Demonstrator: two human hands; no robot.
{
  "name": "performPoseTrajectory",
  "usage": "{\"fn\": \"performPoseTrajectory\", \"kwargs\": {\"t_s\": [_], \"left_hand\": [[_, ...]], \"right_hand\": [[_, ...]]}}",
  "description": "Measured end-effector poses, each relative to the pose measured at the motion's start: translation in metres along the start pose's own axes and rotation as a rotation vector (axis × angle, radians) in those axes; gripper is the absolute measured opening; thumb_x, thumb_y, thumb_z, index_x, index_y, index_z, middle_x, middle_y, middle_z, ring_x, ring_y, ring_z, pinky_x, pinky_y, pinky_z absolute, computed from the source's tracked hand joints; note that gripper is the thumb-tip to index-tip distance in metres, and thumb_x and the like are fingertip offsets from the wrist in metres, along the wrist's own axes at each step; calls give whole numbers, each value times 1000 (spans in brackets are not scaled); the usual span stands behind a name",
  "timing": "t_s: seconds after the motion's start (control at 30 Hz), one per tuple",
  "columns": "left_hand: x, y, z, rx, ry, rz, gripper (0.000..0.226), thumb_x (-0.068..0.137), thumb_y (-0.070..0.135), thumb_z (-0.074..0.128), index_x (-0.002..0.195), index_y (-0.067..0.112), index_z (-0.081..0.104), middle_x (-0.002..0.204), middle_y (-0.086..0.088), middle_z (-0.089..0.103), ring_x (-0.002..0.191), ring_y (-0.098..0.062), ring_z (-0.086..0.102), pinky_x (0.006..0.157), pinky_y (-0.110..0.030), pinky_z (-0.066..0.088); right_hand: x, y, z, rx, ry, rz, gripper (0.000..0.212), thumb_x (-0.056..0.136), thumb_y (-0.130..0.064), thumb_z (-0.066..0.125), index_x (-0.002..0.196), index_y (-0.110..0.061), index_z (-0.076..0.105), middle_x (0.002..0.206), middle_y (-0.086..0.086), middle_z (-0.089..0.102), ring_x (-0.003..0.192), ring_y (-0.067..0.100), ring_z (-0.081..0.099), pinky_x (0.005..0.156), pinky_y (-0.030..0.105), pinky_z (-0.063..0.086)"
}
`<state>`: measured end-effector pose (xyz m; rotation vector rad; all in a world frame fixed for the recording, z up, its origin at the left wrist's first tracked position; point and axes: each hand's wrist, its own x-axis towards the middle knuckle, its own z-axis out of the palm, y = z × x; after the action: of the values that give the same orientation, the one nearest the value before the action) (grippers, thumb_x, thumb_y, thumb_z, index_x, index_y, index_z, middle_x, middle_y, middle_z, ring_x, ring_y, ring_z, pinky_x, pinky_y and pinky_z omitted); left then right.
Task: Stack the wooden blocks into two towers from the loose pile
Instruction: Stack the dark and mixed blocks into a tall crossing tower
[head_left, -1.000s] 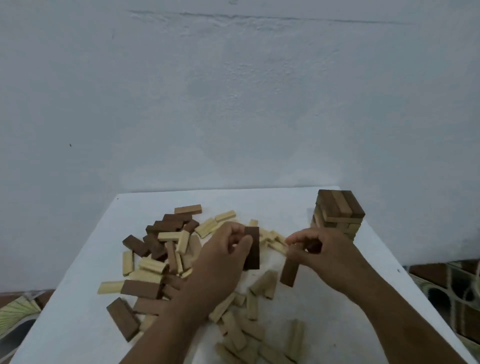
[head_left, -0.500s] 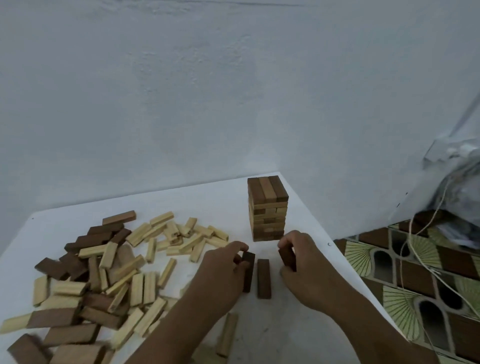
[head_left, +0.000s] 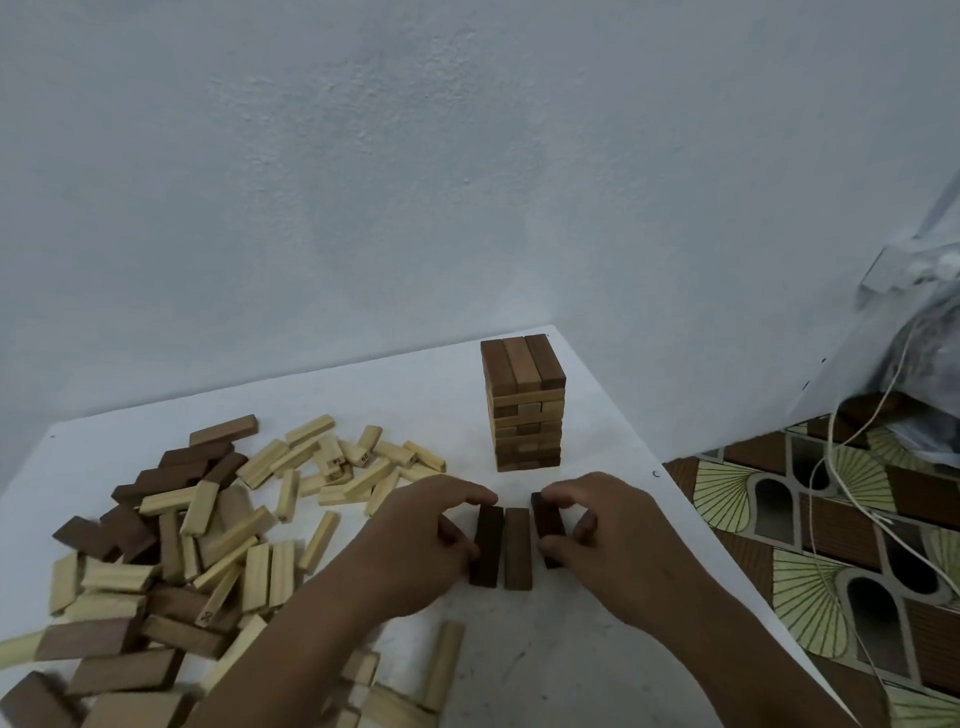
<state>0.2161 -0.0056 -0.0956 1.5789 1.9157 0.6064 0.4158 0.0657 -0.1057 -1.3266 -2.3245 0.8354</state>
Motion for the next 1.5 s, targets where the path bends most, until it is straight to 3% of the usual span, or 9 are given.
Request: {"fn": "performPoseTrajectory", "kwargs": {"t_s": [0.13,0.23,0.57,0.9,1.03,1.13,1.37,1.43,1.5], "left_hand": [[2,0,3,13,-16,38,48,82,11,73,120,39,63,118,22,57,81,0,65,81,-23,57],[3,-3,3,-2,-18,58,45,83,10,73,118,38,64,115,22,59,81,-1,64,80,-23,57],[3,-10,4,-19,-47,101,47,81,12,76,118,38,65,103,21,63,83,-2,62,76,-19,54],[4,-10,5,3,-12,146,43,76,11,78,112,33,69,107,20,64,86,-5,62,82,-26,55],[7,-10,6,21,7,194,39,72,10,79,105,28,73,103,17,67,86,-1,60,81,-22,52],[11,-12,5,47,10,231,37,66,13,83,100,26,76,98,15,69,87,-1,60,79,-23,50],[8,-12,-1,109,-48,256,31,78,18,79,108,27,74,106,15,65,94,-1,59,83,-20,50],[5,-12,-4,164,-96,271,30,80,19,77,109,28,72,115,17,57,96,0,54,79,-12,47],[3,-11,-6,220,-107,294,27,79,26,77,103,34,69,131,21,44,111,0,47,88,-13,42]], "right_hand": [[-5,-5,0,-67,-127,-64,44,77,-43,76,118,-30,64,111,-12,56,88,6,53,72,3,35],[-6,-5,-2,-77,-191,-81,54,69,-50,79,117,-32,64,106,-13,53,85,6,51,73,9,42],[-6,2,5,-99,-125,-180,54,75,-52,73,122,-29,65,119,-15,52,97,-1,47,76,2,35],[-8,-1,7,-164,-142,-206,48,82,-49,68,125,-29,63,130,-13,49,99,-2,42,74,-3,29],[-16,-11,15,-91,-87,-149,60,65,-66,72,113,-31,64,114,-17,46,93,1,47,74,6,40],[-17,-19,28,-84,-31,-129,63,60,-74,68,107,-35,52,105,-18,41,91,1,45,77,10,43],[-17,-22,24,-52,1,-167,49,64,-53,68,101,-37,40,98,-21,41,92,5,43,74,18,48],[-15,-17,18,-35,-53,-187,49,63,-43,70,100,-38,39,98,-23,42,93,5,43,77,23,49],[-11,-10,12,3,-122,-194,50,62,-38,72,100,-40,39,103,-20,45,97,5,46,81,26,51]]}}
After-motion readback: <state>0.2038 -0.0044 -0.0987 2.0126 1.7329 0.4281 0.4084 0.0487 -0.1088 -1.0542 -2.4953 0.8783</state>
